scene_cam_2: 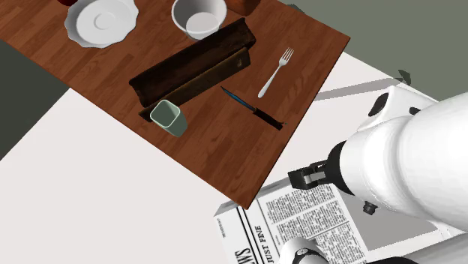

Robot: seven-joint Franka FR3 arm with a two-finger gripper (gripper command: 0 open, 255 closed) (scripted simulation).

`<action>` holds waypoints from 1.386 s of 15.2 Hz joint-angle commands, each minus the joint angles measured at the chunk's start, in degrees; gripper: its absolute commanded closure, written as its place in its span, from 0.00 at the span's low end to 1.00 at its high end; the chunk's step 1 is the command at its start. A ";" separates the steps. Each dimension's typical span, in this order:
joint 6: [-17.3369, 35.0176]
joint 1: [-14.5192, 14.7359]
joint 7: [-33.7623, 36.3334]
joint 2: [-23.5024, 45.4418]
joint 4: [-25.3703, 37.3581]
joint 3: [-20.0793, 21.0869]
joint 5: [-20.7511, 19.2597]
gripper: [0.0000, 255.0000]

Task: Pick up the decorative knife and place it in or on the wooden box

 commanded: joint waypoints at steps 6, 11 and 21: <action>10.83 1.15 -3.52 6.10 -3.60 -2.72 -0.37 0.00; 21.47 2.50 -7.37 14.25 -5.04 -5.27 -0.03 0.00; 40.01 6.24 -17.26 34.83 -1.40 -9.56 4.80 0.00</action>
